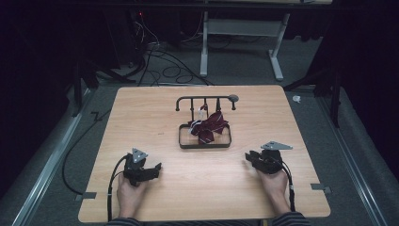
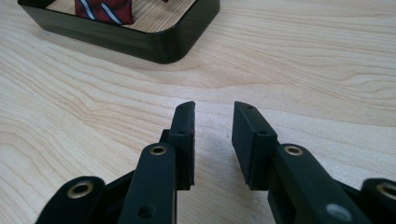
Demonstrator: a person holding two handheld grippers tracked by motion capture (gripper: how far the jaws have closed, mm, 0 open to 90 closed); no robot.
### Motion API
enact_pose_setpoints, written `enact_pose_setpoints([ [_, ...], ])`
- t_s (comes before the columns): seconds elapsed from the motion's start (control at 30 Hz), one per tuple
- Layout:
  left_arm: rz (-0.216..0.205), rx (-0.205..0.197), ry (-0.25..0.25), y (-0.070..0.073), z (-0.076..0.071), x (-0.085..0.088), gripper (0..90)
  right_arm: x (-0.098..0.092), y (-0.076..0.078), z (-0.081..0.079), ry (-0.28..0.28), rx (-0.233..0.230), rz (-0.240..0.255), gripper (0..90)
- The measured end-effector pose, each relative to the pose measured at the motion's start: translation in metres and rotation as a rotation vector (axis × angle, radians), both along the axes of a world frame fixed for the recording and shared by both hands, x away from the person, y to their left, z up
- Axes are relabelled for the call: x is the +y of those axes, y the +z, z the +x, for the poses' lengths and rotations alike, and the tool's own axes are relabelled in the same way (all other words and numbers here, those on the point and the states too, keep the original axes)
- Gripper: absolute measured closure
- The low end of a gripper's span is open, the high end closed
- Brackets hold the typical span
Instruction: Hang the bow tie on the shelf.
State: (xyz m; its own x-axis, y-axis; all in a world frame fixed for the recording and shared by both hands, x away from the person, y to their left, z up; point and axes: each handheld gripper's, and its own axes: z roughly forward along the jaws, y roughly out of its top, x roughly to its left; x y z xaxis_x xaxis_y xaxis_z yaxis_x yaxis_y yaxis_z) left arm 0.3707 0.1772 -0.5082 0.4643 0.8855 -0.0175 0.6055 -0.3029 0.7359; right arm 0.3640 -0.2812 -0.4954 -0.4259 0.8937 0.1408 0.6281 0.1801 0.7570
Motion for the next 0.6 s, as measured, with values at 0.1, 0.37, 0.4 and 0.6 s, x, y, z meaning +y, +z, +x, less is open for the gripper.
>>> enact_pose_setpoints([
  [0.1,0.0,0.0,0.0,0.0,0.0,0.0,20.1,0.001,-0.002,0.0,-0.001,0.004,-0.005,71.3],
  [0.37,-0.001,0.0,0.0,0.0,0.0,0.0,20.2,0.006,-0.005,0.0,0.002,0.01,-0.035,69.8],
  [0.4,-0.001,0.0,0.0,0.0,0.0,0.0,20.1,0.006,-0.006,0.0,-0.001,0.013,-0.039,69.3],
  [0.6,-0.001,0.0,0.0,0.0,0.0,0.0,20.2,0.011,-0.006,-0.001,0.007,-0.007,-0.087,61.2],
])
